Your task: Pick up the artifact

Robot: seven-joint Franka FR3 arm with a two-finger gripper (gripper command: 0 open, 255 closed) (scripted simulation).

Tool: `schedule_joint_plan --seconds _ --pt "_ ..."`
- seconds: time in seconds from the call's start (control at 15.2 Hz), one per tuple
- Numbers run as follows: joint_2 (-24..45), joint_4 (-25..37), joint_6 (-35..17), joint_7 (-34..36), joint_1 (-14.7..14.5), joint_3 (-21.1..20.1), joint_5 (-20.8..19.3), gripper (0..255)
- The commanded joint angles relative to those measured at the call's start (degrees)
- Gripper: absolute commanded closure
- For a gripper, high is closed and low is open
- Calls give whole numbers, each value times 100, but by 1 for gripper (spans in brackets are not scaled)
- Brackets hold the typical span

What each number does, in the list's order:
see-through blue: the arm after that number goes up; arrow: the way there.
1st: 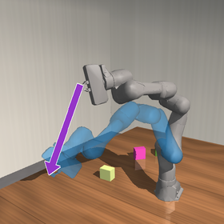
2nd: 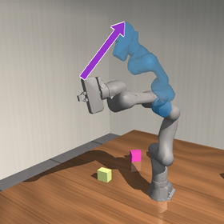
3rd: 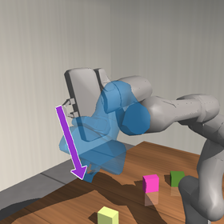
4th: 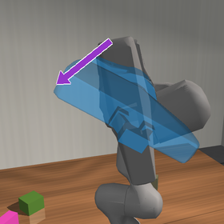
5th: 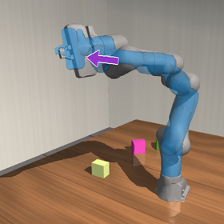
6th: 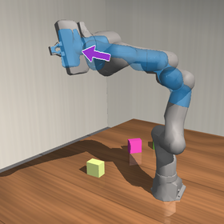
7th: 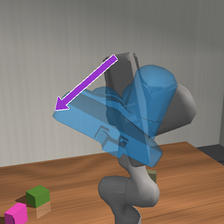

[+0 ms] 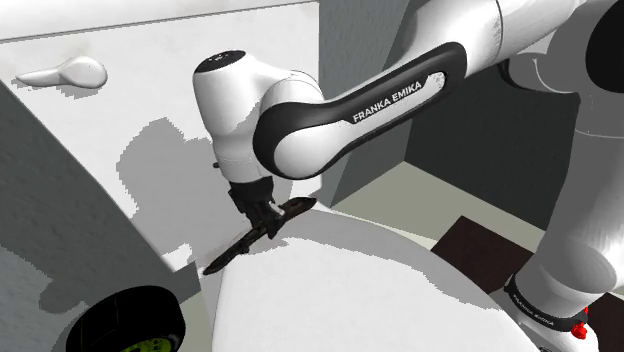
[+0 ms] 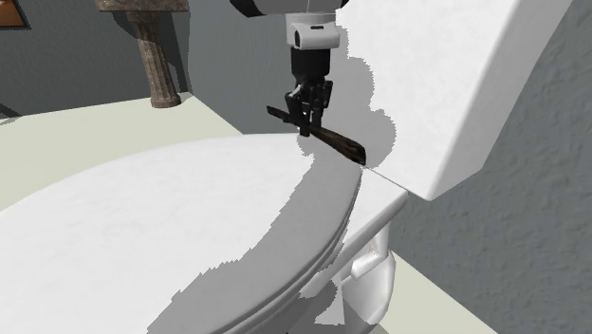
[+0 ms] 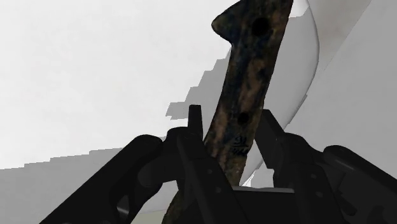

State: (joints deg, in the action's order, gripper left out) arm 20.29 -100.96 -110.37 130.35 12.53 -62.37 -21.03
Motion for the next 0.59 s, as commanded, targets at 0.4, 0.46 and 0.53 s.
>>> schedule_joint_plan --seconds 0.4,0.46,0.53 --pt "-128 507 559 -125 0 -99 166 255" --pt "-131 516 569 -127 1 -102 170 255" --pt "-130 517 570 -127 0 -101 169 255"
